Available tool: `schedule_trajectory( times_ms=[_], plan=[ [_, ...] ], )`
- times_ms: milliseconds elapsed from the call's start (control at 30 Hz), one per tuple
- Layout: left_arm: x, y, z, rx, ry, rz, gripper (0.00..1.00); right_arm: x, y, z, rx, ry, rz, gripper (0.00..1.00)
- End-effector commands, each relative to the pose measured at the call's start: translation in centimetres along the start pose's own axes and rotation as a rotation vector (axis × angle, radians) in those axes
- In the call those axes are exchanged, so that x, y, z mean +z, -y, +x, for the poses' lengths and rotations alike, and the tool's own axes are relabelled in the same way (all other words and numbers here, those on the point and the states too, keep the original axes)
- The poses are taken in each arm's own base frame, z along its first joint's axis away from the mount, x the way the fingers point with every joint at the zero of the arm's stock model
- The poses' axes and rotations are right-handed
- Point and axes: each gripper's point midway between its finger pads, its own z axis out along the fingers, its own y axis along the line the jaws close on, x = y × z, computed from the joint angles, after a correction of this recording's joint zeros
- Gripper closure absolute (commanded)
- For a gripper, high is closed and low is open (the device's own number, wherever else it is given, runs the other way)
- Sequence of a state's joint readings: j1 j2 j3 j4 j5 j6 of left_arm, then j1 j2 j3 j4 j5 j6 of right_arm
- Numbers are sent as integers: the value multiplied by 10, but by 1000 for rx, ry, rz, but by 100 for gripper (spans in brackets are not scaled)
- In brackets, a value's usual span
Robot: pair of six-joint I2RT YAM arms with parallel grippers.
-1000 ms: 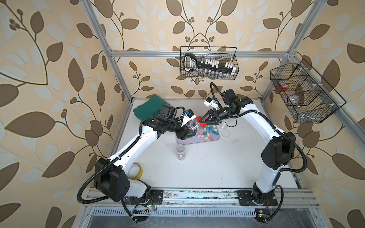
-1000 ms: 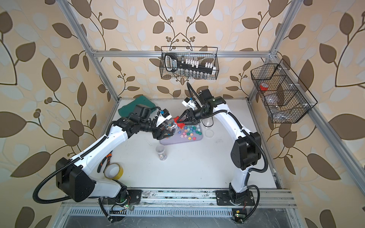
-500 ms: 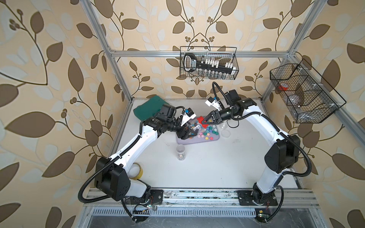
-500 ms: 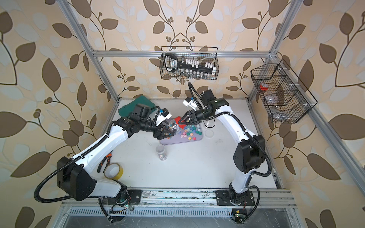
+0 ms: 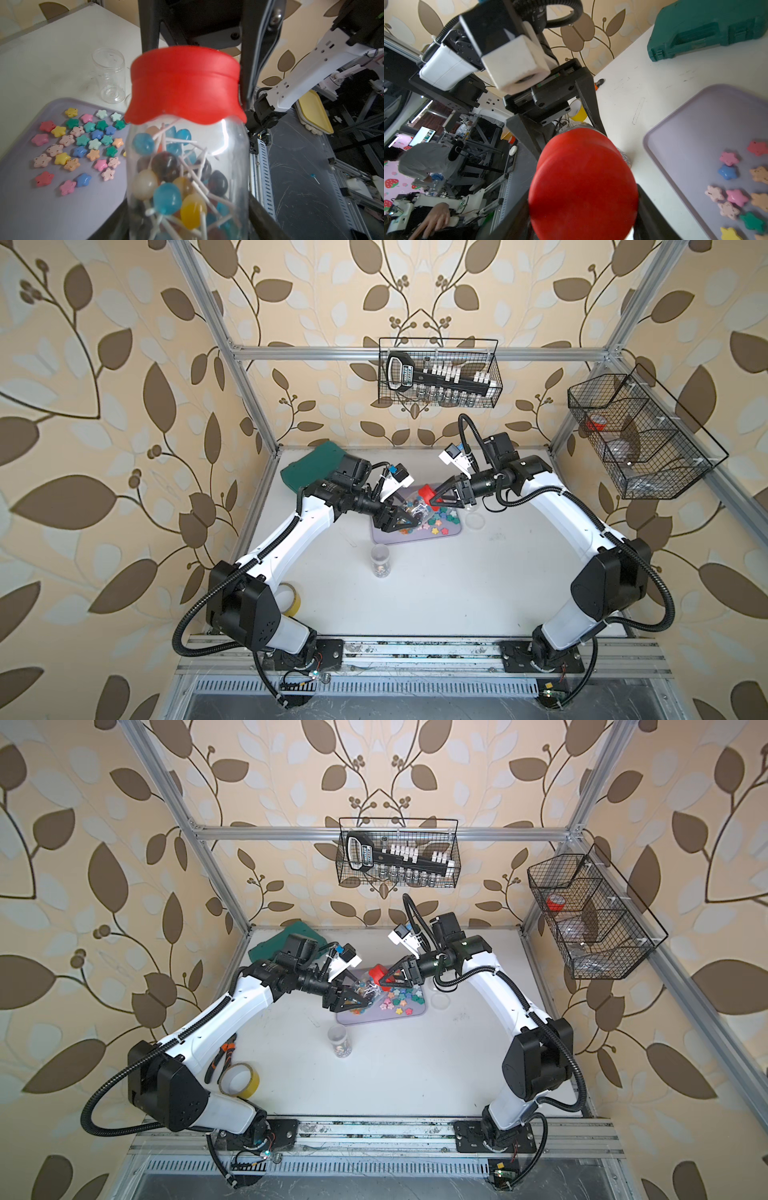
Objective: Pour the candies out of the jar
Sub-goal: Unscrew the lid from the jar.
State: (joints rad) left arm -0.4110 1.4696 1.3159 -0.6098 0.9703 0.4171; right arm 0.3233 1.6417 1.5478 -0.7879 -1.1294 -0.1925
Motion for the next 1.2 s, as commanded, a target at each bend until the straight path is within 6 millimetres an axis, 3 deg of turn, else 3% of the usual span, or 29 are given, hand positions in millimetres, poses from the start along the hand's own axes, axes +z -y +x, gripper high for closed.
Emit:
schedule_trajectory(
  times_ms=[0,267,533,667,900,1167],
  plan=[
    [-8,23,-41,103,100,117,55,5,-25,5,-170,17,-91,70],
    [-10,24,-37,117,80,97,55,2,-17,2,-151,20,-21,65],
    [-16,19,-32,144,66,-5,55,-16,-12,-34,-50,115,125,28],
    [-21,17,-33,161,74,-61,55,-28,-5,-46,48,155,181,20],
    [-24,5,-30,176,65,-155,56,-47,15,-58,223,213,237,15],
    [-22,-25,-12,274,-57,-410,57,-36,28,-47,381,107,229,14]
  ],
)
